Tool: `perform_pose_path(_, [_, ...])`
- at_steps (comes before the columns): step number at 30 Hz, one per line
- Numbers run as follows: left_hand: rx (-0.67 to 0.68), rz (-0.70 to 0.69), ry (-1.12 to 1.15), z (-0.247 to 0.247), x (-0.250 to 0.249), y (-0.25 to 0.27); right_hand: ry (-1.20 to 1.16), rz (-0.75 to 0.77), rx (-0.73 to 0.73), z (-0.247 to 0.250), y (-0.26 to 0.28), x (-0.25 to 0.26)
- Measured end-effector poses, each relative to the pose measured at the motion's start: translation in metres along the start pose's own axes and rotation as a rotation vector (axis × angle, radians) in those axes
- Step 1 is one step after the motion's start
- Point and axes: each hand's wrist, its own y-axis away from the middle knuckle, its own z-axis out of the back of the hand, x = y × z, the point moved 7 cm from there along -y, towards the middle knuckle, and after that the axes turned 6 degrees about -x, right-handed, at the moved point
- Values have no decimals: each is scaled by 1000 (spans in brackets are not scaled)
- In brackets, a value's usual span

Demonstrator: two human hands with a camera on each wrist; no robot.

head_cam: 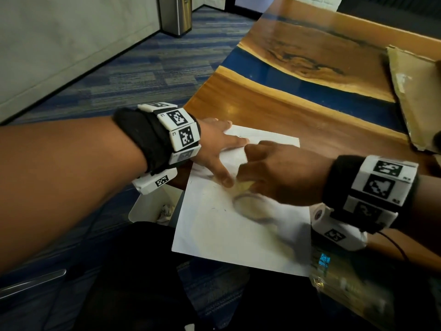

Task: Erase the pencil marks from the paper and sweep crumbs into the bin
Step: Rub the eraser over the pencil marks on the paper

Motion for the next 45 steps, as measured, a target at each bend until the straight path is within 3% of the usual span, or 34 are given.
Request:
perform_pose_path(2, [2,-1,-11,1,0,0,-11,-23,36,-1,1,-8])
perform_pose_path(5, [26,16,-28,0,0,1,41,-315,66,4,1,-53])
perform_pose_path(7, [28,34,-46,2,0,1,64,-385,81,3,1,-63])
perform_pose_path(15, [-63,-20,-50,2,-8,-1,53,-394,46,2,-8,-52])
perform_pose_path(21, [-107,-36,-22,-5,-7,-5,-8,-122,40,2,-4,-4])
perform_pose_path(25, [-94,-32,-53,-4,-6,-5,109,-359,31,9,-1,-44])
perform_pose_path(26, [-95,-32,-53,-4,-6,-4,139,-358,11,10,-2,-44])
perform_pose_path(30, [-86,-46,-31,-2,-8,-4,-3,-55,52,4,-4,-2])
perform_pose_path(32, [-83,-46,-54,-2,-8,-4,-44,-116,81,4,-5,-18])
perform_pose_path(35, [-85,-36,-66,-2,-7,-3,121,-391,46,9,-2,-56])
perform_pose_path(36, [-83,-37,-60,-2,-7,-4,137,-379,30,9,-2,-53])
perform_pose_path(39, [-81,-44,-36,-2,-6,-6,-10,-90,35,4,-4,-7])
perform_pose_path(40, [-74,-38,-37,-3,-6,-6,-58,-56,53,4,-3,-3])
perform_pose_path(44, [-63,-17,-70,-3,-5,-5,110,-386,46,10,1,-52])
perform_pose_path(45, [-63,-19,-72,-3,-6,-5,133,-380,37,10,2,-52])
